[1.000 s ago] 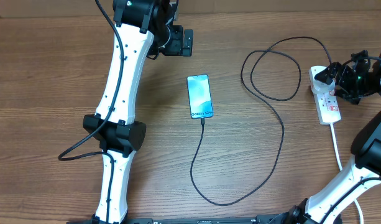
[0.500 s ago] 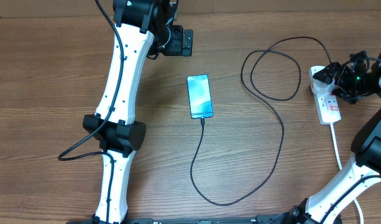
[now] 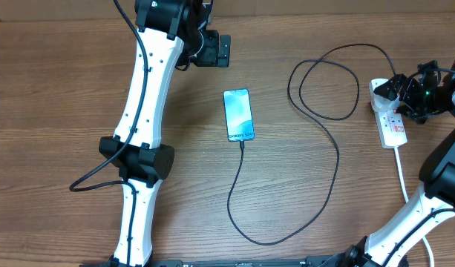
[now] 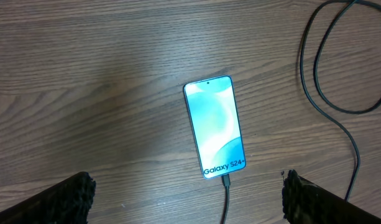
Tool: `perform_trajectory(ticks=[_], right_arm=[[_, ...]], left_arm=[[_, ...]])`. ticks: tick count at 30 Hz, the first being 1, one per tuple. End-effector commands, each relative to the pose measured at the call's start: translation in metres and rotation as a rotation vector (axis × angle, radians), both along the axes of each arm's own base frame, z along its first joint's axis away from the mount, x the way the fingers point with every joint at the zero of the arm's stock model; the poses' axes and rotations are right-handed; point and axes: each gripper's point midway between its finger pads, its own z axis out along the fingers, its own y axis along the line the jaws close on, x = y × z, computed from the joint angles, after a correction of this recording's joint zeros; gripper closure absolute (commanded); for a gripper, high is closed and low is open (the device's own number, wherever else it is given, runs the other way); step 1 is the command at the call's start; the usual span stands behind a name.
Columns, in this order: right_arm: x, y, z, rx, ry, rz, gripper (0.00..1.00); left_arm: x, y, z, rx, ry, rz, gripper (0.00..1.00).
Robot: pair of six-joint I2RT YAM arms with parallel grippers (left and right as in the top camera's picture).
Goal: Plug charger to phone and switch on socket
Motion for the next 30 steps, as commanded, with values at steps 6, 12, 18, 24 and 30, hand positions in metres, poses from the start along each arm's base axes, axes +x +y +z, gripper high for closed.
perform_trajectory(ticks=[6, 12, 18, 24, 30], right_arm=[[-0.0023, 0.0079, -0.0123, 0.042, 0.028, 0.003, 0.0], [0.0013, 0.0056, -0.0118, 0.031, 0.012, 0.004, 0.0], [0.0054, 0.0032, -0.0111, 0.02, -0.007, 0.003, 0.0], [0.0007, 0.006, -0.0119, 0.033, 0.015, 0.003, 0.0], [-0.0021, 0.0105, -0.011, 0.057, 0.025, 0.005, 0.0]], left_arm=[[0.0017, 0.0043, 0.0062, 0.011, -0.025, -0.005, 0.0], [0.0017, 0.0043, 0.0062, 0.011, -0.025, -0.005, 0.0], [0.0017, 0.0043, 0.0062, 0.011, -0.025, -0.005, 0.0], [0.0017, 0.0043, 0.0062, 0.011, -0.026, -0.005, 0.0], [0.0017, 0.0043, 0.0062, 0.011, -0.026, -0.005, 0.0]])
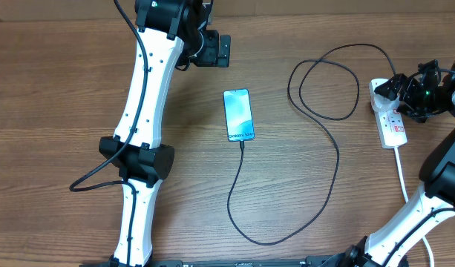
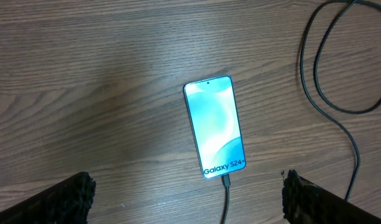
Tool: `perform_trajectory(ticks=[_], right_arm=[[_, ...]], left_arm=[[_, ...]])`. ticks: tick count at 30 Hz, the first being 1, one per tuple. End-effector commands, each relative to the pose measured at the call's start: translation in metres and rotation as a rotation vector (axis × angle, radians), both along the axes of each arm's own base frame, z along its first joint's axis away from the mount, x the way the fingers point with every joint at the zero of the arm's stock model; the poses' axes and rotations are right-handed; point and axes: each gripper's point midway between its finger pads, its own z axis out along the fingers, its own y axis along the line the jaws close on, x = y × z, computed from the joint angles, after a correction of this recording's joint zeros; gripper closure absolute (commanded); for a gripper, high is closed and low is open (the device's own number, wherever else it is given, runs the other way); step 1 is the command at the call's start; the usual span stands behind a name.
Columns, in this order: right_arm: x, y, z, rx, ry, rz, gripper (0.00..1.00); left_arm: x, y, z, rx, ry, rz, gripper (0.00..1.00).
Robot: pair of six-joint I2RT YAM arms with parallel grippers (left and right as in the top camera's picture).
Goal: Plug charger to phone and switch on socket
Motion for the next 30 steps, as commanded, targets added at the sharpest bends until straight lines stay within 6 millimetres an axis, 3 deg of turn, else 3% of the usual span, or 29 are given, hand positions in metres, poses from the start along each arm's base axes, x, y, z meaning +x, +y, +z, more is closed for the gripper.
perform_trajectory(ticks=[1, 15, 30], right_arm=[[-0.003, 0.011, -0.008, 0.054, 0.025, 0.008, 0.0], [0.006, 0.034, -0.009, 0.076, 0.019, 0.047, 0.0], [0.002, 0.032, -0.012, 0.064, 0.048, 0.031, 0.0]], left_arm=[[0.002, 0.004, 0.006, 0.011, -0.026, -0.005, 0.0], [0.002, 0.004, 0.006, 0.011, -0.026, -0.005, 0.0], [0.002, 0.004, 0.006, 0.011, -0.026, -0.005, 0.0]])
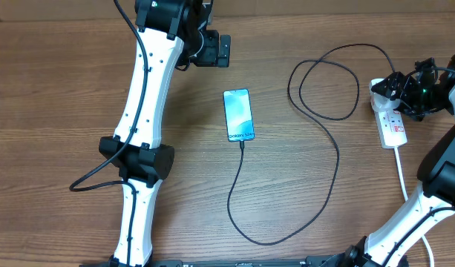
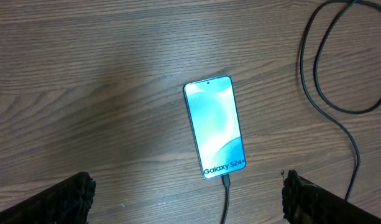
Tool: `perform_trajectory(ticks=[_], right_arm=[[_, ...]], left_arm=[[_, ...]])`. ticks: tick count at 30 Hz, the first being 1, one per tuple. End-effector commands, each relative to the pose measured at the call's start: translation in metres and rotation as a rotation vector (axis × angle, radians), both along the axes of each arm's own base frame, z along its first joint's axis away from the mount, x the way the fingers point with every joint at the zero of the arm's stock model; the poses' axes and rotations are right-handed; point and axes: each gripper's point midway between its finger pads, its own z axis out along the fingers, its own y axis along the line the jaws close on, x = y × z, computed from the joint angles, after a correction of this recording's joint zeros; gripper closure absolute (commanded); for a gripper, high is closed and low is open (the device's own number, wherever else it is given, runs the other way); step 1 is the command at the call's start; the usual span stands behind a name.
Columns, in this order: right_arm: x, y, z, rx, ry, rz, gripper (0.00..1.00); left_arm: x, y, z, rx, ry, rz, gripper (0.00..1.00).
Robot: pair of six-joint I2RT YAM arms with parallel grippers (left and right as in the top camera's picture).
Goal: Plug charger to phone and switch on socket
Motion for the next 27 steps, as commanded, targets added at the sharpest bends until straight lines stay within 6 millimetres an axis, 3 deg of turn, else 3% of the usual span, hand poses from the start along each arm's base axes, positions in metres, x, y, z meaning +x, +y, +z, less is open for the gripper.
perform_trajectory(ticks=[1, 18, 27], right_arm=[[-0.002, 0.023, -0.014, 0.059, 0.05, 0.02, 0.0], [-0.012, 0.024, -0.018, 0.055, 0.1, 0.016, 0.0], [-0.023, 0.026, -0.032, 0.071, 0.127, 0.008, 0.0]], left_arm=[[0.002, 0.004, 0.006, 0.011, -0.025, -0.005, 0.0], [0.002, 0.004, 0.006, 0.011, -0.026, -0.005, 0.0], [0.002, 0.004, 0.006, 0.011, -0.026, -0.005, 0.0]])
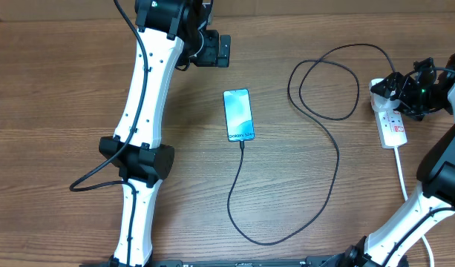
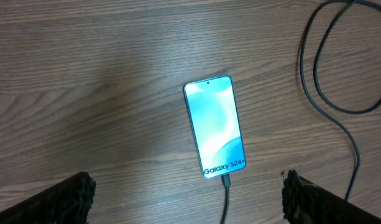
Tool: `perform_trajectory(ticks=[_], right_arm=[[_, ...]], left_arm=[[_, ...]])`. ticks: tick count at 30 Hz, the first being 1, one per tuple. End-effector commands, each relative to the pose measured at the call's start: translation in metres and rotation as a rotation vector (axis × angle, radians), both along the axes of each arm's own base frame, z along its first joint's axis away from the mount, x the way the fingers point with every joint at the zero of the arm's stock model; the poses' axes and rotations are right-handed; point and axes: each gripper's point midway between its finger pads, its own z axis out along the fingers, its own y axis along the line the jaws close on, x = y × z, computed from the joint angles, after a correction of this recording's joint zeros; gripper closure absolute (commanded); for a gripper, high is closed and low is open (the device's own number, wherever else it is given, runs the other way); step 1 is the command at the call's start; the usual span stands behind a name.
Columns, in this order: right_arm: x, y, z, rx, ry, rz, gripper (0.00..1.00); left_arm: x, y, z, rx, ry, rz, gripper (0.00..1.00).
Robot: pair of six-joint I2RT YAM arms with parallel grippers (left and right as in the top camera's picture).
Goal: Plug charger to phone and switch on socket
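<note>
The phone (image 1: pixel 239 114) lies face up in the middle of the table with its screen lit, also seen as the phone (image 2: pixel 215 127) in the left wrist view. A black charger cable (image 1: pixel 246 200) is plugged into its near end and loops right to the white socket strip (image 1: pixel 393 127). My right gripper (image 1: pixel 407 90) sits over the strip's far end, and its jaws are too dark to read. Beyond the phone, my left gripper (image 1: pixel 221 50) hangs open with nothing between its fingers (image 2: pixel 69 198).
Cable loops (image 1: pixel 327 81) lie between the phone and the strip. The strip's white lead (image 1: pixel 402 174) runs toward the near right. My left arm (image 1: pixel 142 111) stretches across the left half of the table.
At the two oldest moments my right gripper lay over the far end of the socket strip. By 0.9 s ago it had shifted slightly farther back and left, and it stays there. The phone has been lit and plugged in throughout, and my left gripper has stayed open above it.
</note>
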Motion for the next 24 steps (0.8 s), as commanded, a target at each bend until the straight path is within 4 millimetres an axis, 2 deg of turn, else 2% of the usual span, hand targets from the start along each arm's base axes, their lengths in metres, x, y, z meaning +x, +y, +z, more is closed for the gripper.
perform_trajectory(ticks=[1, 15, 24], right_arm=[[-0.022, 0.026, -0.029, 0.091, 0.121, 0.0, 0.0], [-0.037, 0.015, -0.031, 0.107, 0.172, -0.042, 0.0], [-0.029, 0.009, -0.029, 0.086, 0.137, -0.044, 0.0]], left_arm=[[0.002, 0.004, 0.006, 0.011, -0.026, -0.005, 0.0], [0.002, 0.004, 0.006, 0.011, -0.026, -0.005, 0.0], [0.002, 0.004, 0.006, 0.011, -0.025, -0.005, 0.0]])
